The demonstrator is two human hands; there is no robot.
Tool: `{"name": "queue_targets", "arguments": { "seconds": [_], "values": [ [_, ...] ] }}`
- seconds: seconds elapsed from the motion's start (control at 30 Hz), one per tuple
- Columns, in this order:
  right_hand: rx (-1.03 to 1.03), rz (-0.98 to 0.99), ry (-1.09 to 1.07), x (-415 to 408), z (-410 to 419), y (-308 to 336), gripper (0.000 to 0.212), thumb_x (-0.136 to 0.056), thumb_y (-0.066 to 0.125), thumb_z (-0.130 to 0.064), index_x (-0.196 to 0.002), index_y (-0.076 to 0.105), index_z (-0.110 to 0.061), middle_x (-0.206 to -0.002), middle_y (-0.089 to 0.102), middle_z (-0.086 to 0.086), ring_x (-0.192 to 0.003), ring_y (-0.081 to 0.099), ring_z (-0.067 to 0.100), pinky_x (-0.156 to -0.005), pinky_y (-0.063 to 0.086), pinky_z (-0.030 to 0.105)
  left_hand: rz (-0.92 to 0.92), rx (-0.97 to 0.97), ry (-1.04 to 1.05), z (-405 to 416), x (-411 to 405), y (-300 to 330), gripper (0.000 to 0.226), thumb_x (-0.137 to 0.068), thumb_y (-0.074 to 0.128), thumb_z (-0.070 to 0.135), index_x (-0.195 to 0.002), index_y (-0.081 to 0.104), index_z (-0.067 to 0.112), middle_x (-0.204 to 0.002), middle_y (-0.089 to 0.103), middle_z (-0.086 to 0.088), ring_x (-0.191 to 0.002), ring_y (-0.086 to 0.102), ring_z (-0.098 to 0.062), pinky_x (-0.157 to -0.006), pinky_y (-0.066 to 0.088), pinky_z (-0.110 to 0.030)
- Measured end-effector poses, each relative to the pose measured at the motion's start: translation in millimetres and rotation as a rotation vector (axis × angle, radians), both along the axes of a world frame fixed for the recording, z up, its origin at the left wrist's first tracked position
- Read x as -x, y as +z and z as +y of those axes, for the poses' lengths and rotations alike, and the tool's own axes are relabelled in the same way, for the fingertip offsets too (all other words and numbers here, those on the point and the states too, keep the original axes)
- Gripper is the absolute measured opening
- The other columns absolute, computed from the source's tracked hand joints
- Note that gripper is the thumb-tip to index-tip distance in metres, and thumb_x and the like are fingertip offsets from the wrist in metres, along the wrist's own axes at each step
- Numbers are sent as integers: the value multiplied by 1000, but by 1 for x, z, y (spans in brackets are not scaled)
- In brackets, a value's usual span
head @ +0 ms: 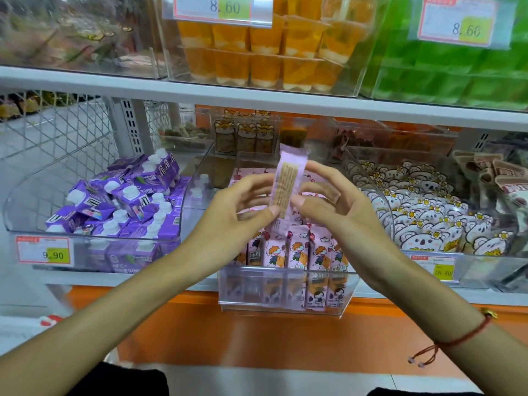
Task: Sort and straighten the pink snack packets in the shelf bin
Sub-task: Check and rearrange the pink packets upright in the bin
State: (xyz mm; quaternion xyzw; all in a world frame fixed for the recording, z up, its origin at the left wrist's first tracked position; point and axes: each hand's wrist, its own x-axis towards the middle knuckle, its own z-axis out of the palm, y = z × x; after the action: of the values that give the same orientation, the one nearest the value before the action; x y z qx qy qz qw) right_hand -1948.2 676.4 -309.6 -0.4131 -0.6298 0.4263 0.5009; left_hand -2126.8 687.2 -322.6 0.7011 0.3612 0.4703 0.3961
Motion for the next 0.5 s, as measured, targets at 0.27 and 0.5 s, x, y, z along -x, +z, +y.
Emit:
{"name": "queue_targets", "arguments": {
  "seconds": [0.27,0.5],
  "values": [
    [-185,-81,5,3,-4,-2,35,-79,74,-8,-110,63,-21,-107,66,2,-103,61,10,-89,52,25,-47,-52,-107,6,3,-7,36,-90,57,-3,-119,53,18,-120,63,2,-118,58,-9,-105,44,-28],
    [-103,-46,-55,4,-4,3,67,-65,75,-44,-126,53,-29,-113,63,-3,-98,65,9,-82,55,24,-44,-262,191,1,4,2,34,-78,78,18,-107,61,26,-101,67,19,-97,62,0,-86,47,-13]
  ]
}}
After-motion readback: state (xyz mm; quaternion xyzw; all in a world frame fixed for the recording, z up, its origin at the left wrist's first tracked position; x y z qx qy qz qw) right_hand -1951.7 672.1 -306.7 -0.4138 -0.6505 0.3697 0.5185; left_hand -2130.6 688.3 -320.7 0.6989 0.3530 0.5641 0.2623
